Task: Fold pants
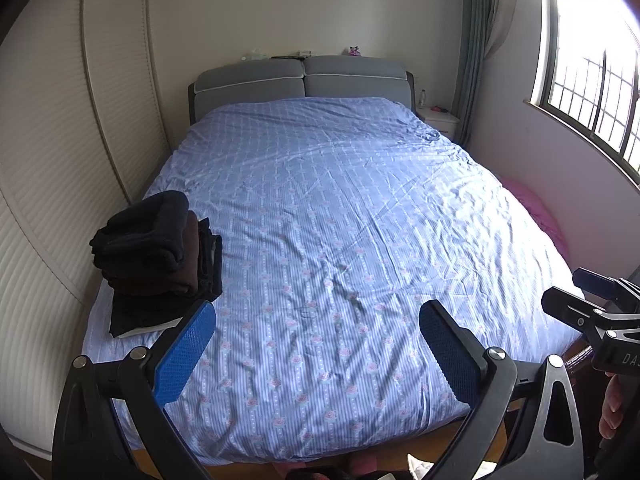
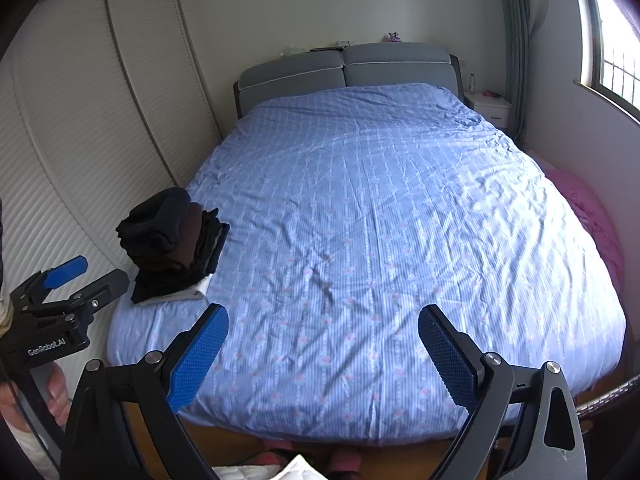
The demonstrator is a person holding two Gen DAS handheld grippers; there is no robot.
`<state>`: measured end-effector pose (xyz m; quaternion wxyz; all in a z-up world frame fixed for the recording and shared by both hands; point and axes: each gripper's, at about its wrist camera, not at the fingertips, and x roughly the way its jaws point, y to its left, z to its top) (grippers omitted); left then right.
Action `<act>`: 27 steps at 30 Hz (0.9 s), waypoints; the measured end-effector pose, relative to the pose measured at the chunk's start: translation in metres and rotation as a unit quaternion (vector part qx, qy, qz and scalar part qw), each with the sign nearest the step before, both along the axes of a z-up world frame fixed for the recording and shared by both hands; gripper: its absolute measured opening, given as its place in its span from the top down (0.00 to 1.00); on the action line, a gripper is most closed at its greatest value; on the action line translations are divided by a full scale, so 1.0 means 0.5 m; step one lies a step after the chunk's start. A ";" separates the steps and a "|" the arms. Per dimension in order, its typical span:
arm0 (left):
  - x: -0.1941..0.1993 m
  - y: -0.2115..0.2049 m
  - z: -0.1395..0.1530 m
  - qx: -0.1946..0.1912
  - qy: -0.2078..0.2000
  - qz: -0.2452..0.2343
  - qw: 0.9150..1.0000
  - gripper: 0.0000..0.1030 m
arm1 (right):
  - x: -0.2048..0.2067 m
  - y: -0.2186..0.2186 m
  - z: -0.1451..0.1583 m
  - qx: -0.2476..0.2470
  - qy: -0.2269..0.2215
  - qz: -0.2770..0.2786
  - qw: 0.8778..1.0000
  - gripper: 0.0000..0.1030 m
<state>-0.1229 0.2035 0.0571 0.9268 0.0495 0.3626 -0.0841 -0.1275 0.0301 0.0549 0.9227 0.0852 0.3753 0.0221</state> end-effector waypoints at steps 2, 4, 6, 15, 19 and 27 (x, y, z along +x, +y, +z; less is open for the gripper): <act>0.001 -0.003 0.000 -0.001 0.000 -0.002 1.000 0.00 | 0.000 -0.002 0.000 0.000 -0.001 -0.001 1.000 0.07; 0.002 -0.004 0.001 -0.004 -0.001 -0.003 1.000 0.00 | 0.001 -0.003 0.000 0.000 -0.001 -0.002 1.000 0.07; 0.004 -0.006 0.002 -0.005 -0.001 -0.003 1.000 0.00 | 0.001 -0.005 0.000 -0.001 -0.001 -0.003 1.000 0.07; 0.003 -0.010 0.002 0.000 -0.006 -0.001 1.000 0.00 | 0.001 -0.006 0.000 -0.002 -0.002 -0.004 1.000 0.07; 0.006 -0.009 0.003 0.000 -0.006 0.001 1.000 0.00 | 0.001 -0.007 0.000 -0.002 -0.003 -0.005 1.000 0.07; 0.008 -0.008 0.000 0.000 -0.003 0.001 1.000 0.00 | 0.002 -0.011 0.002 -0.002 -0.003 -0.013 1.000 0.07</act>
